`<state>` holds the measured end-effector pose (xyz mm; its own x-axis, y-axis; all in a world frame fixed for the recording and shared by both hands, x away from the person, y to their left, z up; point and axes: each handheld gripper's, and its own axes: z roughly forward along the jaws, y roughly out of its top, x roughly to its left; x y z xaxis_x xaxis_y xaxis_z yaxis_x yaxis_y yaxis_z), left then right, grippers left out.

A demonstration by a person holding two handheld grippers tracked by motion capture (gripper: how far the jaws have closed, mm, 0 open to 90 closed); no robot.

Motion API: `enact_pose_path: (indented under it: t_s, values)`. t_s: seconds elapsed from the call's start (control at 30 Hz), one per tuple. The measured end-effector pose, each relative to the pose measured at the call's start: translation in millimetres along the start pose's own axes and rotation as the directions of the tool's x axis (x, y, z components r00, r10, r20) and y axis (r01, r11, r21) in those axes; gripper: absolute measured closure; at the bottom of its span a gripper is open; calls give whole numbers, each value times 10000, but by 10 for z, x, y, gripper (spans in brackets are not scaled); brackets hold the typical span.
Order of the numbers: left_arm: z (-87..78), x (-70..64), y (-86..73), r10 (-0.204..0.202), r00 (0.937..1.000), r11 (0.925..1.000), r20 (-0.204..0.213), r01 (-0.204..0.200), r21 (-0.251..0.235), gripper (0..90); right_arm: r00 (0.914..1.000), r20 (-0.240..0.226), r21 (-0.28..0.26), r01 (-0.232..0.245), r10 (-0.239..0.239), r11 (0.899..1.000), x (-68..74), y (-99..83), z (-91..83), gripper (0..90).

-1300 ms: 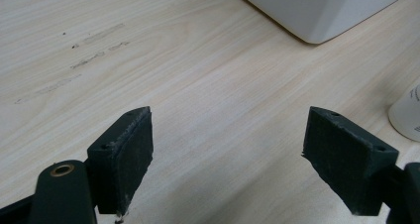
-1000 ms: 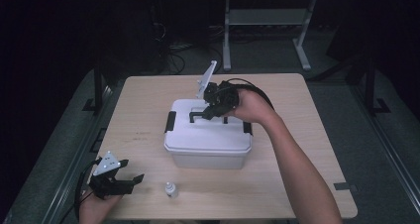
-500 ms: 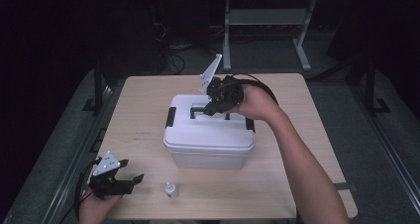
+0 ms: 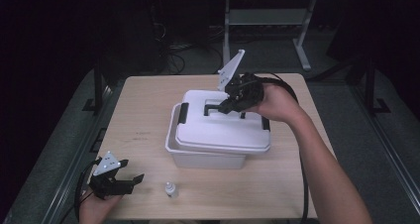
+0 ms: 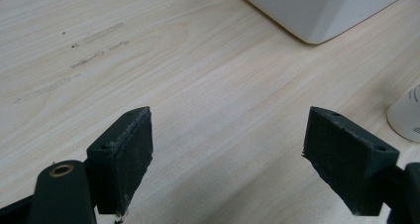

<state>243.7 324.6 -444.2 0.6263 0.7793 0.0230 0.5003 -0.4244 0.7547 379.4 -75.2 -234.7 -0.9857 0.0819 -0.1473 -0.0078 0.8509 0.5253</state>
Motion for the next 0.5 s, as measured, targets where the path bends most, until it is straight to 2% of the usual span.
enact_pose_path:
  t_s: [0.33,0.5]
  values:
    - [21,0,-8,-59,10000,9999,5,59,107,189,9986,386,-174,-344,350,9993,93,-331,-321,839]
    - [29,-2,-8,-118,9999,9999,-12,118,99,189,9975,596,-17,-385,386,9993,163,-452,-439,839]
